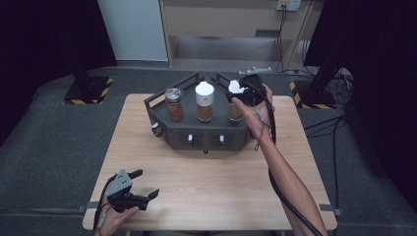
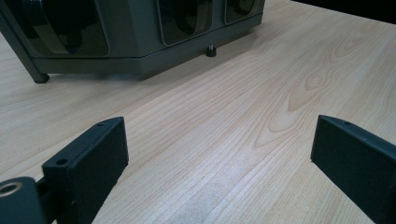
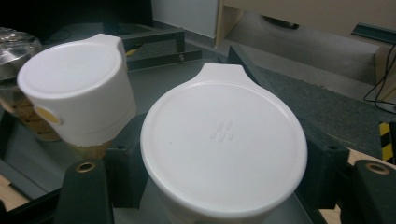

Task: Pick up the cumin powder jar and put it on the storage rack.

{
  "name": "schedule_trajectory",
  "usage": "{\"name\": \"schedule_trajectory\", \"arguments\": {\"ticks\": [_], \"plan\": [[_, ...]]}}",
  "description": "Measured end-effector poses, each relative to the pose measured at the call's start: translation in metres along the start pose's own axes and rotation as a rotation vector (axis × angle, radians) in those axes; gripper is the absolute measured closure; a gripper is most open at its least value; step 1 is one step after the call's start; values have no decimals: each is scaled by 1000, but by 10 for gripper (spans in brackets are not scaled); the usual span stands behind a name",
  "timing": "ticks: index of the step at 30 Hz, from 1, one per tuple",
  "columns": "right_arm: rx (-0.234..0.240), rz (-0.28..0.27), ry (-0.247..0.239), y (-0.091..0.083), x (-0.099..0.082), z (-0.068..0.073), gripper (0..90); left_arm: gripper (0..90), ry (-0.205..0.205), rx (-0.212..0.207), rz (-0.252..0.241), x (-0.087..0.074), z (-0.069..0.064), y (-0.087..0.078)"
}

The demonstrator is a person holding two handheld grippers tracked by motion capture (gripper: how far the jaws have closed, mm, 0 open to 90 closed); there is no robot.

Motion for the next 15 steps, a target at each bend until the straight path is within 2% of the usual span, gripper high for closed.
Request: {"name": "schedule_trajectory", "arguments": {"ticks": [15], "plan": [[-4, 8, 34, 11, -5, -10, 309, 31, 1, -2, -2, 0, 0, 0]]}}
Point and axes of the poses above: each handheld gripper's, and its own axes: y roughly forward along the jaws, x roughly out of its top, z roughly to its left, the point moved 10 cm from there along y, roughly forward along the jaws, and after that the axes turned 10 degrees about x, right-handed, at the moved point
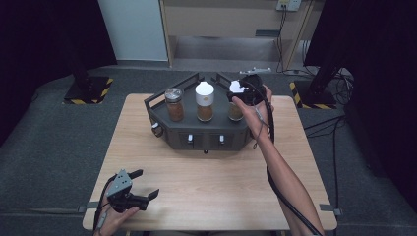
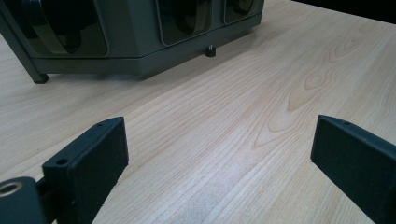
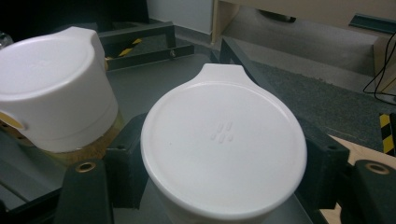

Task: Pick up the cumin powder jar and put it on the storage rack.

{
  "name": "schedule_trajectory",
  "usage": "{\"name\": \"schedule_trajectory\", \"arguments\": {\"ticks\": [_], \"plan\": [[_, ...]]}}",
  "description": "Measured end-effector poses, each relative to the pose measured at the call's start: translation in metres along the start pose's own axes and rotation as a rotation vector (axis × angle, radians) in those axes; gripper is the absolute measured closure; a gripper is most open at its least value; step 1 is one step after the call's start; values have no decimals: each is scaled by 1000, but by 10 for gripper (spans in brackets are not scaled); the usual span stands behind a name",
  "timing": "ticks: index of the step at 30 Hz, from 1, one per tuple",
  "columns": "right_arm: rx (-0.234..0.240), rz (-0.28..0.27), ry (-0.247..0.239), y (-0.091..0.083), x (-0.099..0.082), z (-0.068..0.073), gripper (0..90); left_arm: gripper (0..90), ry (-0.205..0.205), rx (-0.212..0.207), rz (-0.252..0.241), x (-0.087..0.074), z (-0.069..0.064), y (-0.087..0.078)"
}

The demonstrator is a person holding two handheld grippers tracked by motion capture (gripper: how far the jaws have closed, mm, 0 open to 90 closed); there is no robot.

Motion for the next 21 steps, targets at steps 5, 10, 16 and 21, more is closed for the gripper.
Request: {"name": "schedule_trajectory", "arguments": {"ticks": [5, 10, 16, 21], "plan": [[5, 0, 21, 3, -3, -5, 308, 31, -1, 1, 0, 0, 0, 0], [7, -7, 19, 4, -4, -6, 307, 31, 0, 0, 0, 0, 0, 0], [4, -14, 21, 5, -4, -5, 306, 31, 0, 0, 0, 0, 0, 0], [26, -51, 24, 2, -6, -8, 236, 31, 0, 0, 0, 0, 0, 0]]}}
Point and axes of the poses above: each handheld gripper's, and its own axes: y roughly forward along the jaws, x roughly out of its top, z roughly to its left, the point moved 10 cm from there along y, roughly forward along the jaws, and after that the axes turned 10 degrees about x, right-handed, at the moved point
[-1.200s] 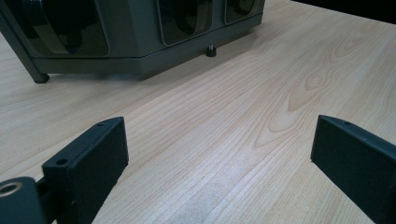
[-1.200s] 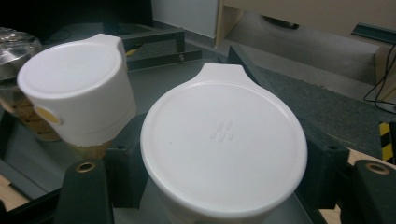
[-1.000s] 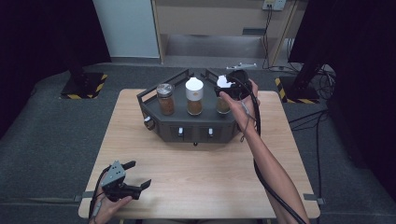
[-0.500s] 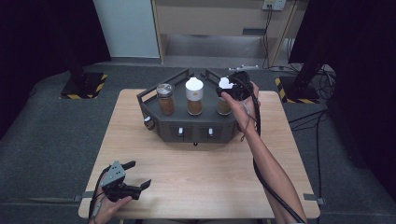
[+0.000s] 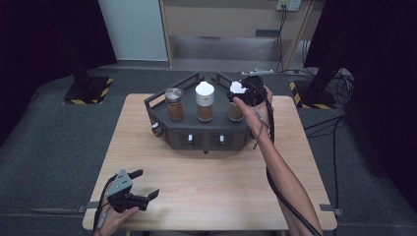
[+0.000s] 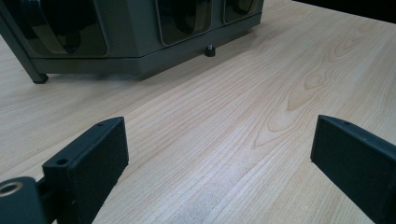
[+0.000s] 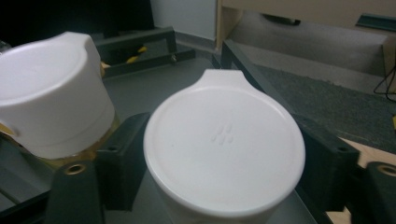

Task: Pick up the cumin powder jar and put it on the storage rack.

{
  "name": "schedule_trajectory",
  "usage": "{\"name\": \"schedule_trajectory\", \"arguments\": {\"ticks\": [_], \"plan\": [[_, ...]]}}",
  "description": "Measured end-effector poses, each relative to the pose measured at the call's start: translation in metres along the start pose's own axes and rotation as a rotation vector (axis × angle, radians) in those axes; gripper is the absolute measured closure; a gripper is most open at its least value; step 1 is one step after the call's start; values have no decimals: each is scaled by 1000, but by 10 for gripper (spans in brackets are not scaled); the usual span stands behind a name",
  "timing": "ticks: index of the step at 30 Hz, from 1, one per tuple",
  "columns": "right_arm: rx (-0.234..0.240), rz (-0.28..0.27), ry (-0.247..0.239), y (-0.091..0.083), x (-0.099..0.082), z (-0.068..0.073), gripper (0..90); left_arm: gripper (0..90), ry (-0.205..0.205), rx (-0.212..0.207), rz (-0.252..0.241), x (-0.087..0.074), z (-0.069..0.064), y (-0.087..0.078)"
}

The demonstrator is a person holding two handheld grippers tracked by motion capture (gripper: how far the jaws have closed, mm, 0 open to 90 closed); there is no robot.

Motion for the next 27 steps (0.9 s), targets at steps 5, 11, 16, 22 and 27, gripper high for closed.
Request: {"name": "schedule_trajectory", "arguments": {"ticks": [5, 11, 16, 22, 27], "plan": [[0, -39, -20, -11, 3, 2, 137, 31, 1, 0, 1, 0, 0, 0], [-2, -71, -44, -26, 5, 5, 98, 31, -3, 1, -1, 0, 0, 0], [15, -83, -54, -38, 0, 5, 86, 31, -4, 2, -2, 0, 0, 0], [44, -101, -68, -56, -11, 5, 77, 30, -10, 3, -4, 0, 1, 0], [63, -122, -85, -74, -23, 5, 77, 30, -16, 5, -6, 0, 2, 0]]}}
Point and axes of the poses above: each handheld gripper's, and its own axes: y roughly forward along the jaws, x roughly out of its top, z roughly to its left, the point moved 10 cm from there along y, roughly forward along the jaws, and after that the axes turned 10 degrees about x, right-handed, at the moved point
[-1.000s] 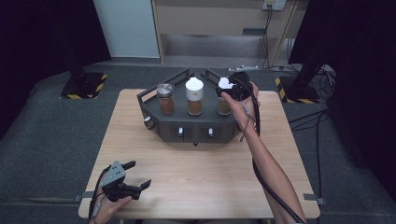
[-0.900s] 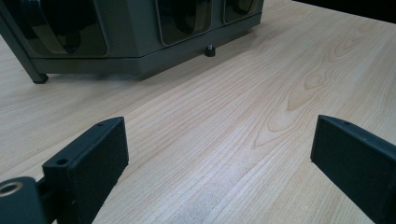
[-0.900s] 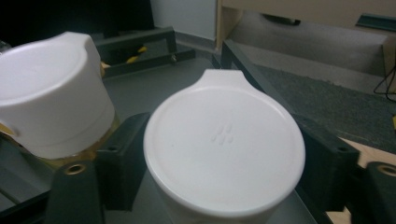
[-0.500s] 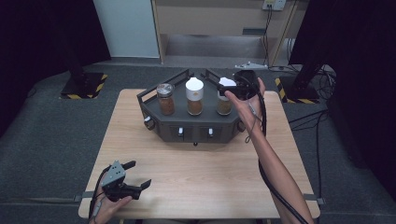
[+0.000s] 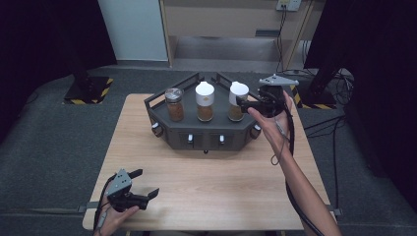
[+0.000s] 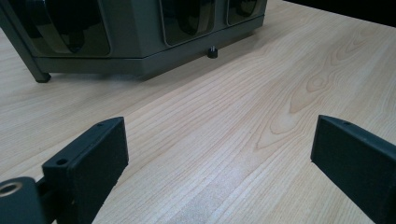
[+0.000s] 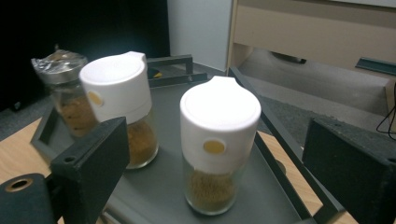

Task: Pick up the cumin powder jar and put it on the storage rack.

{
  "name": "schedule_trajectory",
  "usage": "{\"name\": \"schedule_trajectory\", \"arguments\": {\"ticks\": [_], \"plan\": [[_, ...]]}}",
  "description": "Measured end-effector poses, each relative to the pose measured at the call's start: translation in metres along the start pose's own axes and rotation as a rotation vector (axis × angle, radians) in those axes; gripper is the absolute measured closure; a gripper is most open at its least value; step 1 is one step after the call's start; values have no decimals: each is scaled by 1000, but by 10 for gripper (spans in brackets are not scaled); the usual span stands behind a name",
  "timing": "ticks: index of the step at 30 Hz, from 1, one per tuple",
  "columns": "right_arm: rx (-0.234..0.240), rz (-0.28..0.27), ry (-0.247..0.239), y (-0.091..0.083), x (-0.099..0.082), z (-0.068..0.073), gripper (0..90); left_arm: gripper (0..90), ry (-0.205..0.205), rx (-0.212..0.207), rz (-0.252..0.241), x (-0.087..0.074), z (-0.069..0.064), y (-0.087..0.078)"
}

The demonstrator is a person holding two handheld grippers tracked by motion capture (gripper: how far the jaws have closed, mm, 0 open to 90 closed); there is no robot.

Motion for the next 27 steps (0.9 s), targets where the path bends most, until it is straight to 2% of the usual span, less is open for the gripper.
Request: {"name": "schedule_trajectory", "arguments": {"ticks": [7, 19, 27], "plan": [[38, -11, -13, -18, -16, 4, 77, 30, -6, 3, 1, 0, 0, 0], [97, -20, -81, -38, -41, 21, 77, 30, -9, 7, 1, -1, 2, 0], [123, -30, -67, -53, -66, 25, 77, 30, -15, 7, -1, -2, 2, -1]]}}
Point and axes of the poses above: each handheld gripper's, and its own axes: y roughly forward along the jaws, x roughly out of its top, z roughly to its left, the point moved 10 cm from there along y, roughly forward along the jaws, and after that the axes turned 10 degrees about x, right-handed, at the moved point
